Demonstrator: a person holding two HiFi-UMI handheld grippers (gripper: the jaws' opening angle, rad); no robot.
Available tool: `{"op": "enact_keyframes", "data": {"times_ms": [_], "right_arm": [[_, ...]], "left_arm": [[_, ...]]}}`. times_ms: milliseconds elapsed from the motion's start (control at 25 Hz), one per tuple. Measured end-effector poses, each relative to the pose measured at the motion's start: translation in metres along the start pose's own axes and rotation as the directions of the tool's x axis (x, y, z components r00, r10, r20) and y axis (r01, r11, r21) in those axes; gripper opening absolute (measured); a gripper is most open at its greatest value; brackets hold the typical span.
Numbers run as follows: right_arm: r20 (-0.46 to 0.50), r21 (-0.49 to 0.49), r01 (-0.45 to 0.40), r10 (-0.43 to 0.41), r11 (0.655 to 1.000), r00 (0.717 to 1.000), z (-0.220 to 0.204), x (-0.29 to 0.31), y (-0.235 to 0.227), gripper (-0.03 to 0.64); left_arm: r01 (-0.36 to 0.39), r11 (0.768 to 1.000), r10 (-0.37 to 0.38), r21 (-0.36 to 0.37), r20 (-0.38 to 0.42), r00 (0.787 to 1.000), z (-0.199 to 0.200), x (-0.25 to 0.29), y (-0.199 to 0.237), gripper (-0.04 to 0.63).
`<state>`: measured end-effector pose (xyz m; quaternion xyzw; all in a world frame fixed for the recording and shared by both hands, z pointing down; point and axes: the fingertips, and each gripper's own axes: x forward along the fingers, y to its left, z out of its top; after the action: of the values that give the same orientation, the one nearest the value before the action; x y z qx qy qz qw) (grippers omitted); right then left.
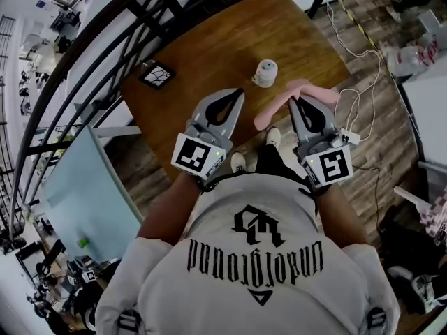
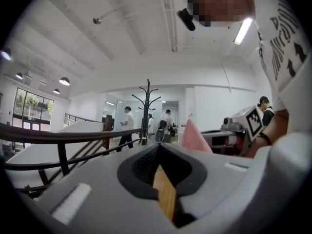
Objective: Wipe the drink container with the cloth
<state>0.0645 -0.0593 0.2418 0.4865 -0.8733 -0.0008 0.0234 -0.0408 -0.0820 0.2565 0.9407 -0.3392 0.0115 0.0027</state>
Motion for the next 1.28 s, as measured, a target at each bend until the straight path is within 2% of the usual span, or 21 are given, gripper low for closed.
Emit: {"op": "enact_keyframes", "data": {"times_ms": [320, 480, 720, 880, 1280], "right_arm": [[-0.115, 0.032, -0.036, 0.04, 0.999, 0.993, -0.089, 0.034, -0.029, 0.012], [-0.191, 0.053, -0.059, 0.068, 0.997, 0.979, -0.138, 0.045, -0.03, 0.012], [-0.236, 0.1, -0.025, 0.048, 0.995, 0.971, -0.213, 0.068, -0.039, 0.012], [-0.3, 0.116, -0.03, 0.064, 0.993, 0.952, -0.263, 0.081, -0.045, 0.012], [-0.386, 0.174, -0.012, 0.079, 0.985, 0.919, -0.331, 0.102, -0.049, 0.012]], "left_arm": [[-0.029, 0.996, 0.02, -0.089, -0.099, 0.995, -0.049, 0.04, 0.017, 0.049], [-0.024, 0.995, 0.01, -0.094, -0.146, 0.989, -0.08, 0.049, 0.019, 0.049], [-0.035, 0.993, 0.015, -0.112, -0.177, 0.984, -0.119, 0.056, 0.027, 0.049], [-0.046, 0.99, 0.019, -0.133, -0.196, 0.98, -0.141, 0.058, 0.023, 0.049], [-0.07, 0.982, 0.026, -0.173, -0.246, 0.969, -0.176, 0.052, 0.013, 0.049]]}}
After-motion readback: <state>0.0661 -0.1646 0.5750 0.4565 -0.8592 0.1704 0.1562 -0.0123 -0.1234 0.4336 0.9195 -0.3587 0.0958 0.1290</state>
